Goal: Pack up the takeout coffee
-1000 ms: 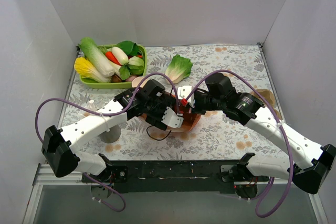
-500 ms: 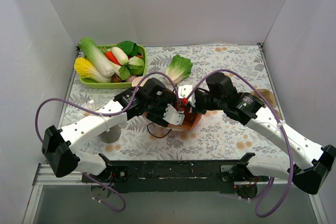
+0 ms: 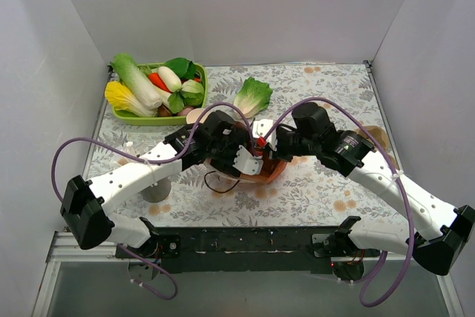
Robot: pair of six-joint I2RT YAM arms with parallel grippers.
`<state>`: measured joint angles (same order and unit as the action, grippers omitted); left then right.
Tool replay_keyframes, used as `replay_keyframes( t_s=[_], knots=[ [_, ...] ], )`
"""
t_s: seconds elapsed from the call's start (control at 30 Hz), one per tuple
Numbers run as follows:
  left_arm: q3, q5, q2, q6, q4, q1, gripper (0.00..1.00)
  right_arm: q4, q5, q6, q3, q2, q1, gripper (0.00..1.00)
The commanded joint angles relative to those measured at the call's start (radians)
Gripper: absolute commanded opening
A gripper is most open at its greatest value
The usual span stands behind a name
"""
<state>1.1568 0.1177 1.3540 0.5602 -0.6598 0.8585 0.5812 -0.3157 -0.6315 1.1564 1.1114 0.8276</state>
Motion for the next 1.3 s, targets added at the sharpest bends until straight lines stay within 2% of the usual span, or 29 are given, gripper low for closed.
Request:
replay_keyframes(
  t_s=[0.0,0.17,0.4,0.7,1.17,1.2,1.27],
  knots=[
    [-0.022,0.007,0.027,0.001,0.081,-0.006,0.00,-0.004,-0.085,0.021,0.014,-0.018,-0.001,0.01],
    [-0.011,0.051,0.054,-0.013,0.054,-0.006,0.00,-0.001,-0.086,0.032,0.016,-0.016,-0.013,0.01],
    [0.063,0.112,0.094,-0.029,-0.092,-0.015,0.00,0.009,-0.091,0.032,0.028,-0.007,-0.033,0.01],
    [-0.011,0.097,0.117,-0.016,0.006,-0.027,0.00,0.019,-0.100,0.041,0.029,0.002,-0.054,0.01],
    [-0.012,0.111,0.198,-0.065,0.061,-0.055,0.00,0.077,-0.189,0.030,0.058,0.041,-0.136,0.01],
    [-0.009,0.105,0.197,-0.075,0.060,-0.056,0.02,0.081,-0.194,0.033,0.058,0.044,-0.142,0.01],
    [0.009,0.105,0.189,-0.114,0.055,-0.061,0.21,0.088,-0.206,0.042,0.063,0.050,-0.163,0.01]
  ],
)
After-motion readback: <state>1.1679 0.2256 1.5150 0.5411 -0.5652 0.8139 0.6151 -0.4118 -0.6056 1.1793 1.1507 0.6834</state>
